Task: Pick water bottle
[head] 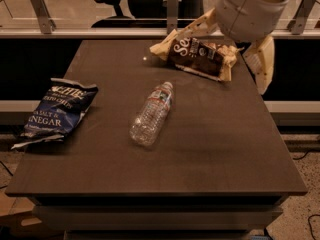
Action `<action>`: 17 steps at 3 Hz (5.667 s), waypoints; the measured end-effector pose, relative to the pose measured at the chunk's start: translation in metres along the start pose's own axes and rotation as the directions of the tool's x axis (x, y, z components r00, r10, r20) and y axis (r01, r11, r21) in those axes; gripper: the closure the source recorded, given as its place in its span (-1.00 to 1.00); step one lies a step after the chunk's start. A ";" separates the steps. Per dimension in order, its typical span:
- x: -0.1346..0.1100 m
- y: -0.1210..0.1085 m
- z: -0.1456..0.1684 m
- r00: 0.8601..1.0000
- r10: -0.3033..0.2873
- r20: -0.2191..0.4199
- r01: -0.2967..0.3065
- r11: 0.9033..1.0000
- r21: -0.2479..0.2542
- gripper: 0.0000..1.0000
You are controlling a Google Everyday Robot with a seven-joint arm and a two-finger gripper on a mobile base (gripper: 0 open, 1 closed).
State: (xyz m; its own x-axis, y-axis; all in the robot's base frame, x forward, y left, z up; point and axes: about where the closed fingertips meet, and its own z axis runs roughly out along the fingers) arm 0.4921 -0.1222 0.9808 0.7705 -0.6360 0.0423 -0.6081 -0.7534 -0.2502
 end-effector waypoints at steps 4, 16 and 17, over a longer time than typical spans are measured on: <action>-0.037 -0.048 0.096 0.990 -0.137 0.035 0.139 0.987 -0.079 -1.00; -0.040 -0.078 0.096 0.967 -0.256 0.002 0.254 0.959 0.129 1.00; -0.024 -0.075 0.072 0.974 -0.226 0.020 0.213 0.940 0.265 1.00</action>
Offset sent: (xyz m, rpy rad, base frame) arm 0.0082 0.0533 -0.0756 -0.0338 0.1812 0.1604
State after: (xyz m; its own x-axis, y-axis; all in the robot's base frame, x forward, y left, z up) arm 0.5329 -0.0382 0.9287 0.8919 -0.4455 0.0780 -0.3572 -0.7997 -0.4826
